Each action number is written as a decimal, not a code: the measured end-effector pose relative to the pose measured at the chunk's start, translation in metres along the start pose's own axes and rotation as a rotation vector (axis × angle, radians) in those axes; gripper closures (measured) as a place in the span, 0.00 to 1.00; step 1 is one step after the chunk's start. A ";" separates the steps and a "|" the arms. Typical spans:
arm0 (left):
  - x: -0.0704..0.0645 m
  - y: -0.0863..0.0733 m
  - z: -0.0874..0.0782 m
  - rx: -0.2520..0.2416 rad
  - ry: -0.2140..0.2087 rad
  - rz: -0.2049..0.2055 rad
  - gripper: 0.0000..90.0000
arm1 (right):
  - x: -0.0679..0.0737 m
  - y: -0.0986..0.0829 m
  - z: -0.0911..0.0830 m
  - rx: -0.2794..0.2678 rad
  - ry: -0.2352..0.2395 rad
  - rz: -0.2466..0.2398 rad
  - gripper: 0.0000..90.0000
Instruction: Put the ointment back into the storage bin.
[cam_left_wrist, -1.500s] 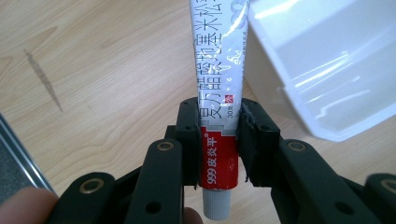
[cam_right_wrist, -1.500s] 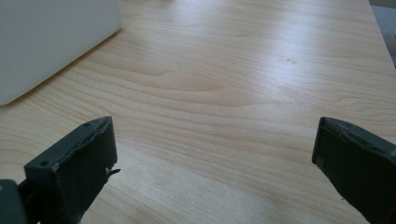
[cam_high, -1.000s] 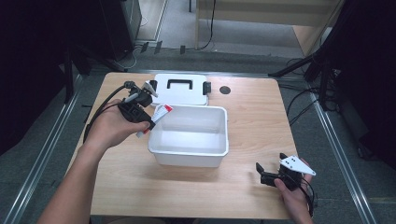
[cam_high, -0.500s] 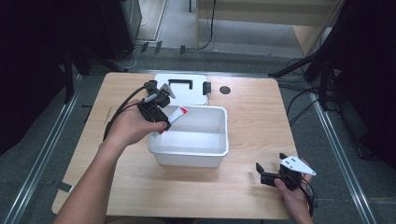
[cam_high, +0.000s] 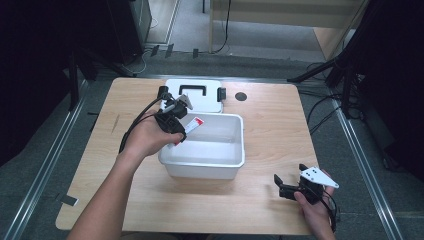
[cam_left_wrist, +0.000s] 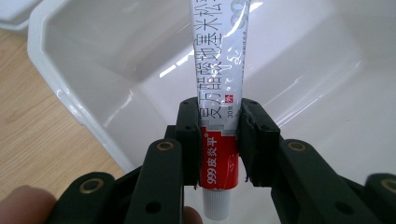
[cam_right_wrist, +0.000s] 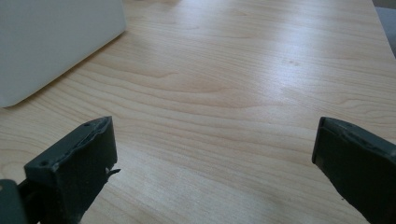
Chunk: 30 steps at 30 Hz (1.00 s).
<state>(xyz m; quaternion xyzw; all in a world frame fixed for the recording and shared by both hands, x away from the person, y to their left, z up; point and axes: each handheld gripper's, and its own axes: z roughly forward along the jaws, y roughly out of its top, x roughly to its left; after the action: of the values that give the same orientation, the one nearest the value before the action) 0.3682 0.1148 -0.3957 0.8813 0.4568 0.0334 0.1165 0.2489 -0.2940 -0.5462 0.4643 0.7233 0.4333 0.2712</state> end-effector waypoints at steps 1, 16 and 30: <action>0.001 -0.001 0.002 0.006 0.002 0.000 0.80 | 0.000 0.000 0.000 0.000 0.000 0.000 0.00; 0.005 -0.006 0.026 0.041 0.013 0.005 0.80 | 0.001 0.000 0.000 0.003 0.000 0.003 0.00; -0.011 0.000 0.047 0.132 0.050 0.072 0.79 | 0.001 0.000 0.000 0.002 0.000 0.000 0.00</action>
<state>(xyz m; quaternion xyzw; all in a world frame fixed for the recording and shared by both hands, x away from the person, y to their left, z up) 0.3691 0.0976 -0.4406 0.9019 0.4286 0.0292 0.0453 0.2488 -0.2933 -0.5463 0.4644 0.7237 0.4327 0.2708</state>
